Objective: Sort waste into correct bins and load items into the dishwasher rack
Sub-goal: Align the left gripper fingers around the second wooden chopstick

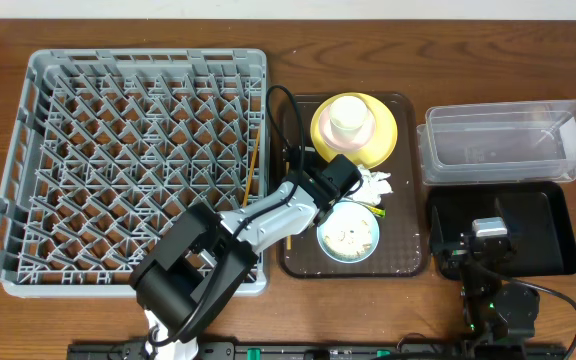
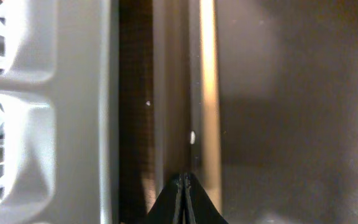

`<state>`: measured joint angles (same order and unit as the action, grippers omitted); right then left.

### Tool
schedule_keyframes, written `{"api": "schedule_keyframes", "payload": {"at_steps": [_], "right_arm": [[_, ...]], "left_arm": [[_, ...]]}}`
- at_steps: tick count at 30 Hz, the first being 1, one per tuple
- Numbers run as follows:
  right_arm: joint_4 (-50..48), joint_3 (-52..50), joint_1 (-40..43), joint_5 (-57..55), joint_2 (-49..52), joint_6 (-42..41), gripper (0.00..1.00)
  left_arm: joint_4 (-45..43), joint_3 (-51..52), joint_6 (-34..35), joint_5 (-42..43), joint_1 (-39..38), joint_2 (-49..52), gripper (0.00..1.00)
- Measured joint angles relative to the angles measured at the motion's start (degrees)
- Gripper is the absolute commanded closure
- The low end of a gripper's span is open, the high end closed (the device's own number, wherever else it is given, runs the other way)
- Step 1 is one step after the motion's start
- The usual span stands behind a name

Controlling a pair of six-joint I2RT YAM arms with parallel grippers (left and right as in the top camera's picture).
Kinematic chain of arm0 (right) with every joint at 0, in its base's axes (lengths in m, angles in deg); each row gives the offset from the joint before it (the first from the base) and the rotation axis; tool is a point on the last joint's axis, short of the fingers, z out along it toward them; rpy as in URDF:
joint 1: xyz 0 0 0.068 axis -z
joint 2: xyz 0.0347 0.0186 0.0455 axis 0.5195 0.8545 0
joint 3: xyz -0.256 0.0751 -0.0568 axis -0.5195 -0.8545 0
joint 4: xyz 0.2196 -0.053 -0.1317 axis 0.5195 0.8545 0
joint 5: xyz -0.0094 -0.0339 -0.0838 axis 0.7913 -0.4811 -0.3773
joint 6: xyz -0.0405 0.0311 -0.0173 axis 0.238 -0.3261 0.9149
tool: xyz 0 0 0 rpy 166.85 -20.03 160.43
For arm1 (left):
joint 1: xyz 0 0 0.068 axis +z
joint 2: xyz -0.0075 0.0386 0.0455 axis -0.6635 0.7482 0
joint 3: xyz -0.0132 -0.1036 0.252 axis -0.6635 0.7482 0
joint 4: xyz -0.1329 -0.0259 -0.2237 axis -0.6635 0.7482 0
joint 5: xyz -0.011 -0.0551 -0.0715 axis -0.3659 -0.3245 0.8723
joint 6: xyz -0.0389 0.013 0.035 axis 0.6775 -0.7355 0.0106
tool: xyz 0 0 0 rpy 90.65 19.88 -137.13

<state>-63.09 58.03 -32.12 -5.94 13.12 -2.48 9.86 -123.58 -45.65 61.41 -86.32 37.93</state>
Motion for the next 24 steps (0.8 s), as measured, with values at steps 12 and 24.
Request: {"api": "schedule_keyframes", "payload": {"at_steps": [12,24], "right_arm": [[0.0,0.0,0.0,0.0,0.0,0.0,0.01],[0.0,0.0,0.0,0.0,0.0,0.0,0.01]], "left_arm": [[-1.3,0.0,0.2,4.3,0.0,0.4,0.89],[-1.4,0.0,-0.1,6.1,0.1,-8.5,0.66]]}}
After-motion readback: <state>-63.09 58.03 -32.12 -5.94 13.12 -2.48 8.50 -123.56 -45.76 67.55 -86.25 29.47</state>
